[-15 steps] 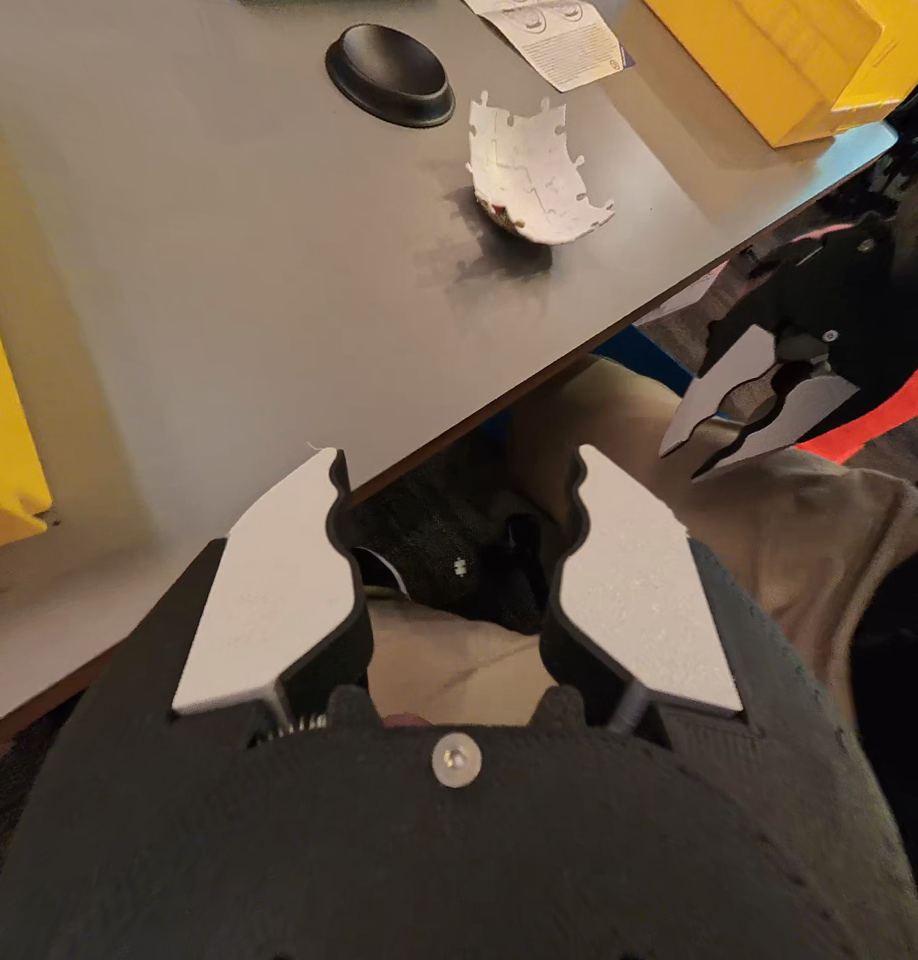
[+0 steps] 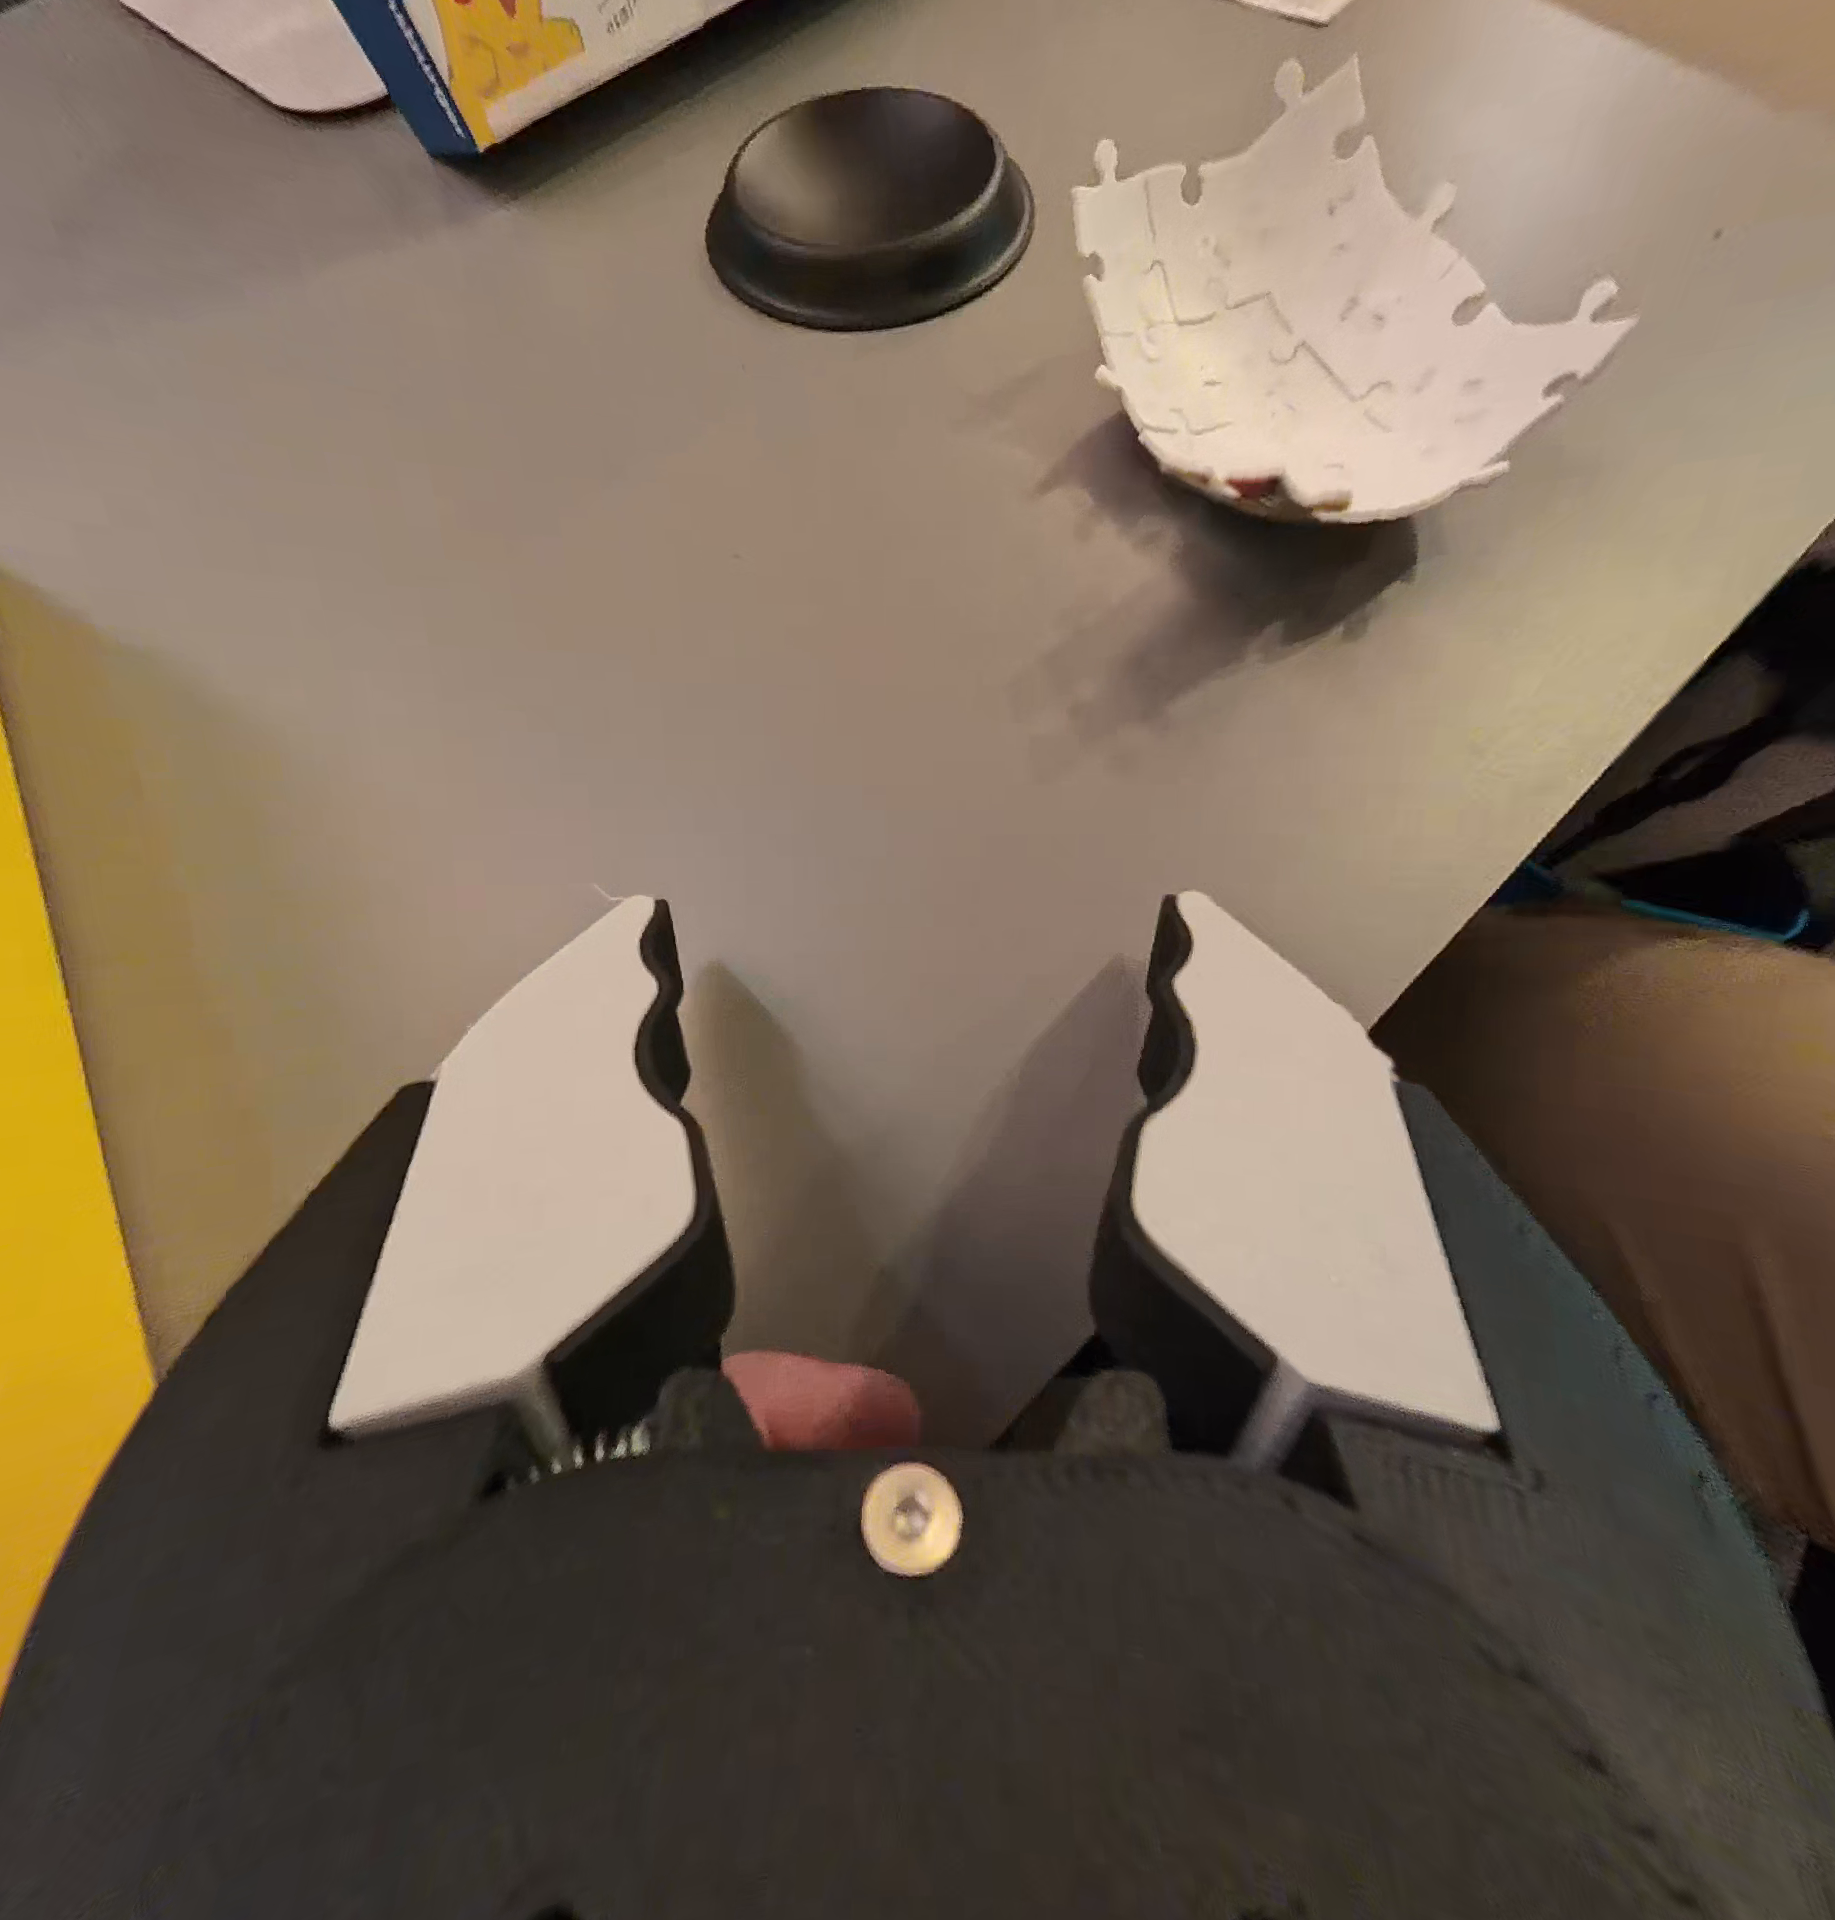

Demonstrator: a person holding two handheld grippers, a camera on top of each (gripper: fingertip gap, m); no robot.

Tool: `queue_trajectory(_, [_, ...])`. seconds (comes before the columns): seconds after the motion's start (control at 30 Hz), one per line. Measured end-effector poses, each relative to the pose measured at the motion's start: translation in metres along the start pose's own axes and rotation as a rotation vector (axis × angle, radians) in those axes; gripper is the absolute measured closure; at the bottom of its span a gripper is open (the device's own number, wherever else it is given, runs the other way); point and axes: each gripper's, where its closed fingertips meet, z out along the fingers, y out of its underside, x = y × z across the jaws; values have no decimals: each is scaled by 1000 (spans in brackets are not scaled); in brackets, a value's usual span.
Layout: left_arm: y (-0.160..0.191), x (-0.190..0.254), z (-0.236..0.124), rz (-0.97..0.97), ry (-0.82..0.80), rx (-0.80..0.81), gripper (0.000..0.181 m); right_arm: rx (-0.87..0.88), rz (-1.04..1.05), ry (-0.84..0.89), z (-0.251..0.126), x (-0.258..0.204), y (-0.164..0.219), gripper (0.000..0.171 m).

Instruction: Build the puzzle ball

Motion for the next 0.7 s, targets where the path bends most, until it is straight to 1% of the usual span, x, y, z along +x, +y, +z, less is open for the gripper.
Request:
queue_trajectory(0.03, [0,-1,0,-27,11,2,95,3,66,-38,23,1,15,165])
queue_trajectory(0.07, [0,-2,0,-45,17,4,96,-23,106,-66,48,4,32,162])
queue_trajectory(0.1, [-2,-2,-1,-57,28,12,99,-51,143,-76,76,9,50,147])
queue_trajectory(0.13, [-3,0,-1,-60,45,28,102,-63,188,-102,104,12,65,140])
queue_trajectory(0.17, [-4,1,-2,-54,49,41,103,-60,209,-125,131,14,77,138])
queue_trajectory(0.23, [-5,2,-3,-37,46,56,104,-123,119,-146,188,8,108,129])
queue_trajectory(0.27, [-4,3,-3,-27,44,56,105,-126,82,-174,215,-1,118,127])
queue_trajectory(0.33, [-4,4,-2,-35,59,46,106,-153,-1,-242,265,-25,137,122])
queue_trajectory(0.4, [-5,4,-3,-57,84,48,109,-173,-91,-298,307,-49,151,118])
queue_trajectory(0.43, [-4,5,-2,-62,90,42,109,-190,-127,-315,325,-57,158,115])
queue_trajectory(0.53, [-2,6,-1,-61,108,18,112,-215,-264,-346,368,-73,175,119])
queue_trajectory(0.63, [-3,8,-3,-59,124,33,119,-253,-436,-309,401,-73,191,115])
queue_trajectory(0.7, [-3,9,-4,-58,139,40,121,-329,-545,-283,416,-69,213,123])
